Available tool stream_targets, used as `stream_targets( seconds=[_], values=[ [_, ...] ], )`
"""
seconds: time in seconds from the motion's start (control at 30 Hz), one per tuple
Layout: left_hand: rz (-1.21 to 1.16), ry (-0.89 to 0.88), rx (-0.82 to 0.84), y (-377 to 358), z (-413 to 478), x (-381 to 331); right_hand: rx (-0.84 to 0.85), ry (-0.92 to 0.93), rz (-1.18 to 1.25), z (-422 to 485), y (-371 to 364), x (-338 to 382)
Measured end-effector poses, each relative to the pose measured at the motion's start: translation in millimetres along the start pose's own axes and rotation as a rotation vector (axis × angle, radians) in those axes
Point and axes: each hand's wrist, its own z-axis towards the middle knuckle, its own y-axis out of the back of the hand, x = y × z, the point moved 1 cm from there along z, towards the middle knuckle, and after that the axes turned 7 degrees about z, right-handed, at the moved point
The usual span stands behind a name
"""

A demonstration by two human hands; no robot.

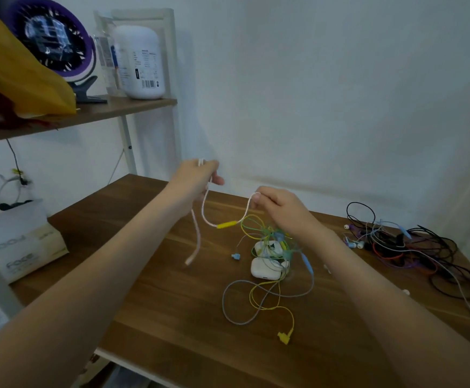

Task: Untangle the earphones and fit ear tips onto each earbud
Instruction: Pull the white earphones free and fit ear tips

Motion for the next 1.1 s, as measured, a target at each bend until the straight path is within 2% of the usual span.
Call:
stream_targets(
  seconds=[0.17, 0.3, 0.37, 0.43, 0.5, 0.6, 0.73, 0.87, 1.0, 1.1],
  values=[
    [0.274, -0.175, 0.121, -26, -9, 1, 0.081, 0.034, -0.061, 14, -2, 19],
    [0.393, -0.09, 0.334, -34, -16, -7, 0.147, -0.015, -0.127, 15, -2, 21],
    [0.461, -0.101, 0.431, -32, -15, -6, 0.163, -0.018, -0.145, 15, -3, 19],
    [0.513, -0.115, 0.46, -28, -12, 0, 0.168, -0.059, -0.16, 13, -3, 16],
    [0.506, -0.099, 0.405, -22, -9, 6, 0.177, -0.131, -0.023, 10, -4, 13],
    [0.362, -0.052, 0.325, -13, -7, 13, 0.205, -0.191, 0.187, 6, -6, 7],
    [0.249, -0.005, 0.166, -11, -4, 17, 0.226, -0.19, 0.133, 8, -13, 0],
    [0.167, 0.039, 0.016, -5, 2, 21, 0.152, -0.18, 0.164, 10, -19, -3],
    [0.166, 0.057, 0.001, 7, 5, 27, 0.048, -0.18, 0.269, 12, -20, -4],
    [0.159, 0.071, -0.006, 12, 4, 29, 0.115, -0.188, 0.272, 14, -21, -5]
  ],
)
